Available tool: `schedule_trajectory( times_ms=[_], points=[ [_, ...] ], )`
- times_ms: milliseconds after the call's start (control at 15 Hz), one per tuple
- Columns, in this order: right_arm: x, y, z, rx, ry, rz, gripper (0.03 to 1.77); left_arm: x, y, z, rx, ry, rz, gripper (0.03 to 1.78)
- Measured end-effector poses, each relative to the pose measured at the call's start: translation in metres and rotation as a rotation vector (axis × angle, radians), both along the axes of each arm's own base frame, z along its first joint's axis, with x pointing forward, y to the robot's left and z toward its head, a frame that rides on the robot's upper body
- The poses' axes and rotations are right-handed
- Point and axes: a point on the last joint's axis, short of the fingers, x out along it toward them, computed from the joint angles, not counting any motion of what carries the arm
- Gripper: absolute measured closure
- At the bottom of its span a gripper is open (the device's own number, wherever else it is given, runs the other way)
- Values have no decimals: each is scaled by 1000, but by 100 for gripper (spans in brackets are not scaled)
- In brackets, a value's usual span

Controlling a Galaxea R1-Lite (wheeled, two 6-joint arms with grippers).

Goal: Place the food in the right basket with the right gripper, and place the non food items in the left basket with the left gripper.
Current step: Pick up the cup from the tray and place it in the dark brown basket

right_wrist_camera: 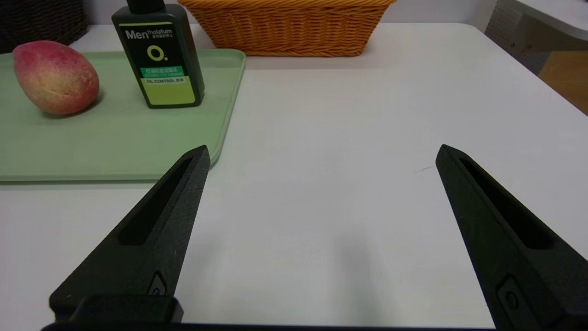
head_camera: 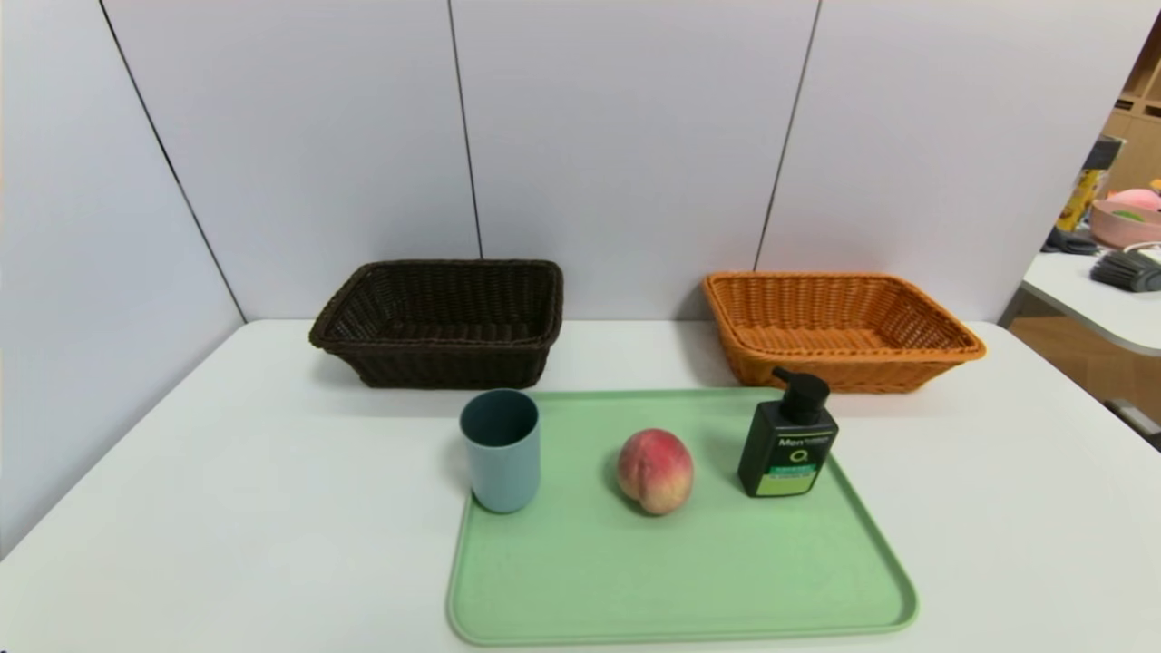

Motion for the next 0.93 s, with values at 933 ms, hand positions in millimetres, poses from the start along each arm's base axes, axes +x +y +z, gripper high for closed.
schedule_trajectory(
  times_ms=[933],
  points=[
    [0, 0, 0, 0, 0, 0, 10, 104, -59, 42, 152, 347, -586, 12]
  ],
)
